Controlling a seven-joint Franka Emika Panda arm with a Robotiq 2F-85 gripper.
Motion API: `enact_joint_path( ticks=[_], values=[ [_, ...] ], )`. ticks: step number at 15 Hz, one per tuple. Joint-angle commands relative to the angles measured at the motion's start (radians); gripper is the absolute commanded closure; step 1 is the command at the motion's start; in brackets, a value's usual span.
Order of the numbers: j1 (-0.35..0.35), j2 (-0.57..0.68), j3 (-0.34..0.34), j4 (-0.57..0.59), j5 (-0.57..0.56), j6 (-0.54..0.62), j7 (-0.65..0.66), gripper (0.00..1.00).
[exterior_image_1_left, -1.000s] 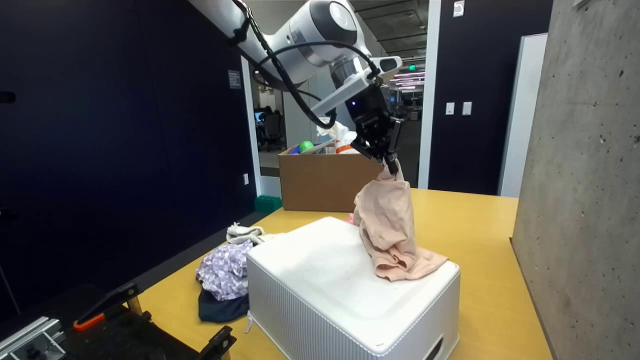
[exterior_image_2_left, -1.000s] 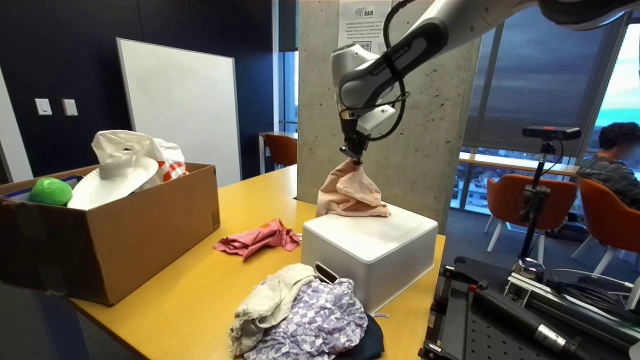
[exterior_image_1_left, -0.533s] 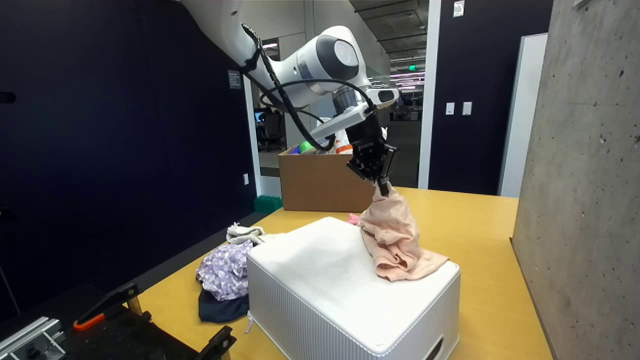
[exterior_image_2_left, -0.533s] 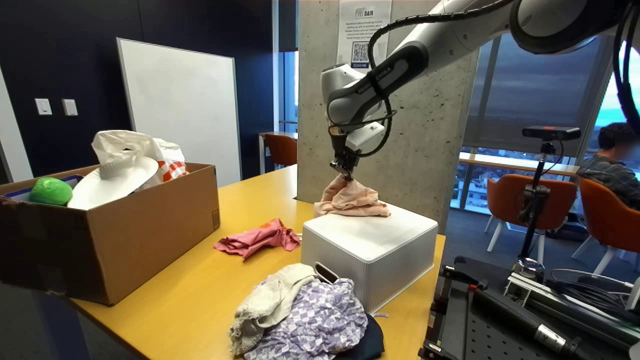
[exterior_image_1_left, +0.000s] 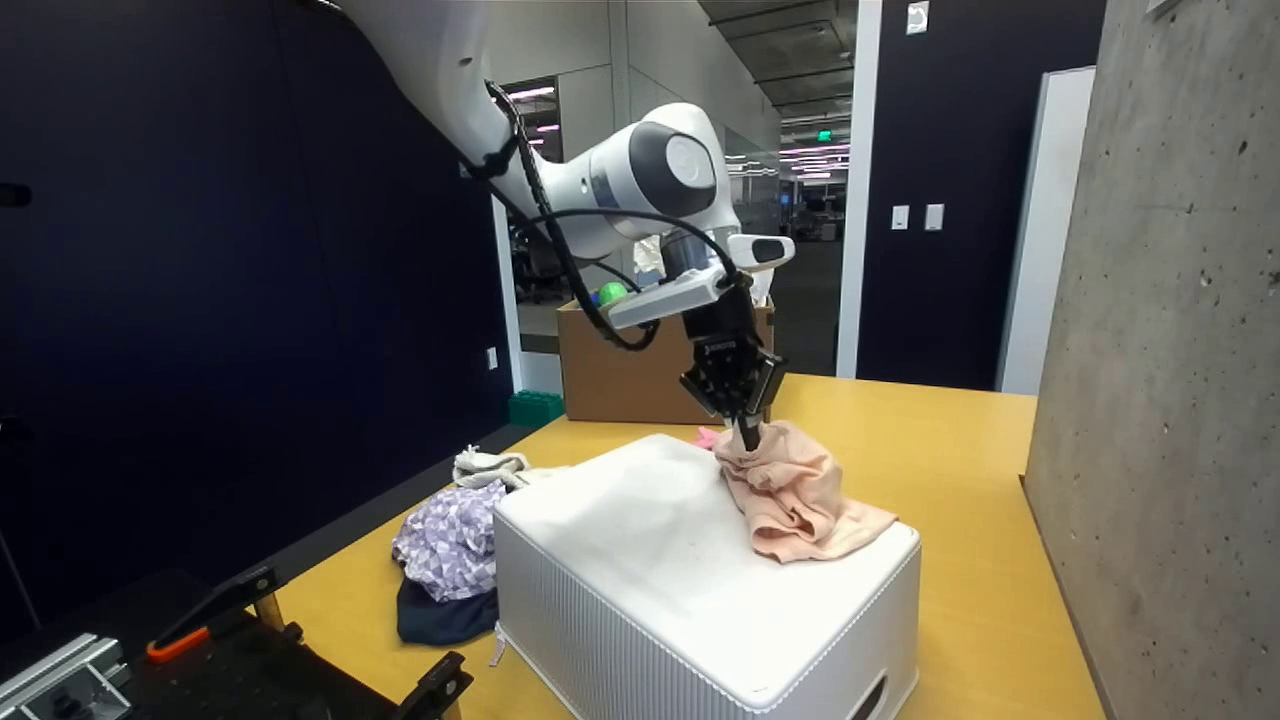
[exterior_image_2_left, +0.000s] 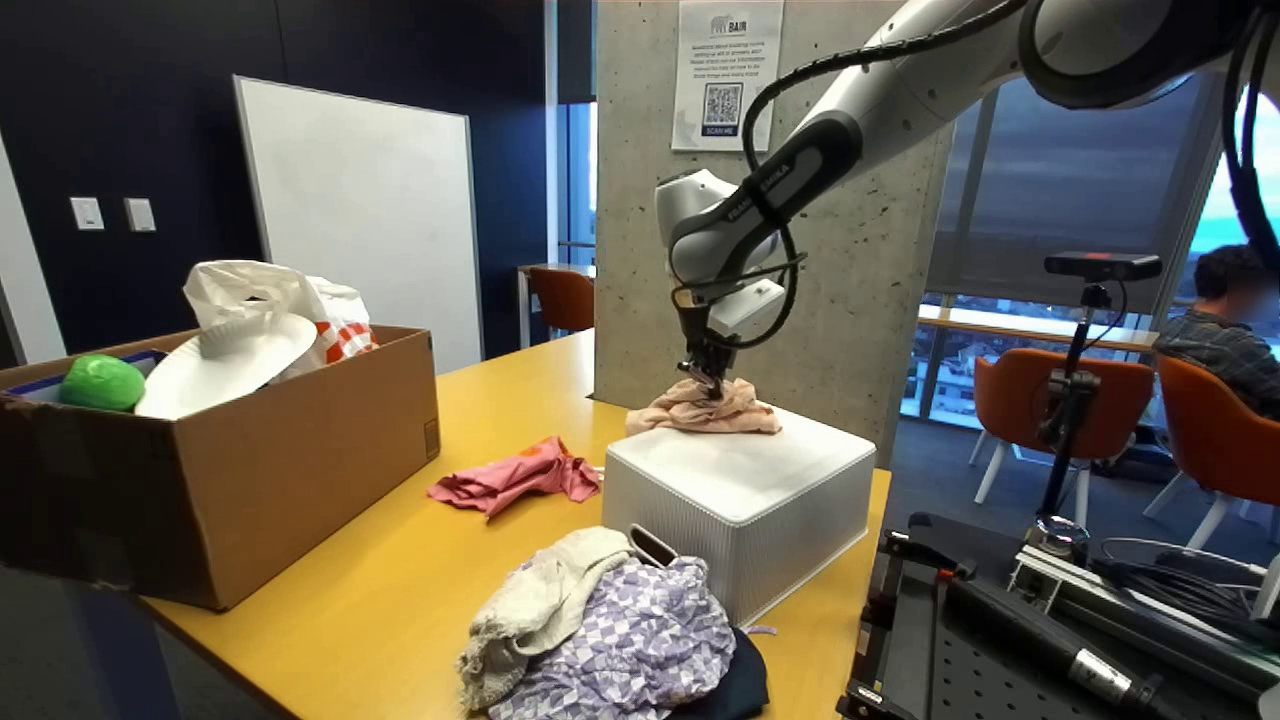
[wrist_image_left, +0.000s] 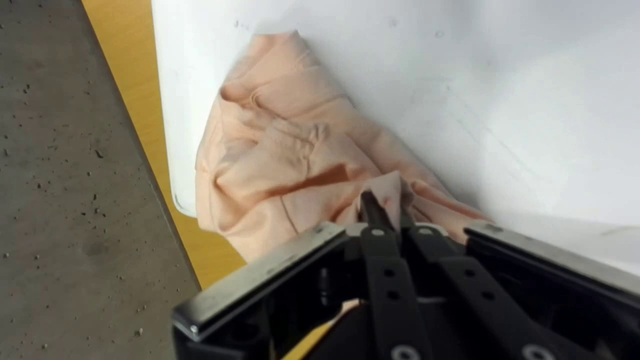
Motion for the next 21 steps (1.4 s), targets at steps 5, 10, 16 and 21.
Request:
enact_joint_path(
  ticks=[5, 10, 16, 21],
  values=[
    [-0.030, -0.082, -0.008, -0.169, 0.027, 0.097, -0.002, 0.64],
    [-0.027, -0.187, -0.016, -0.297, 0.022, 0.133, 0.005, 0.27],
    [-0.066, -0.202, -0.032, -0.326, 0.029, 0.178, -0.012, 0.00],
    [-0.093, -0.138, -0.027, -0.272, 0.042, 0.221, -0.012, 0.00]
  ],
)
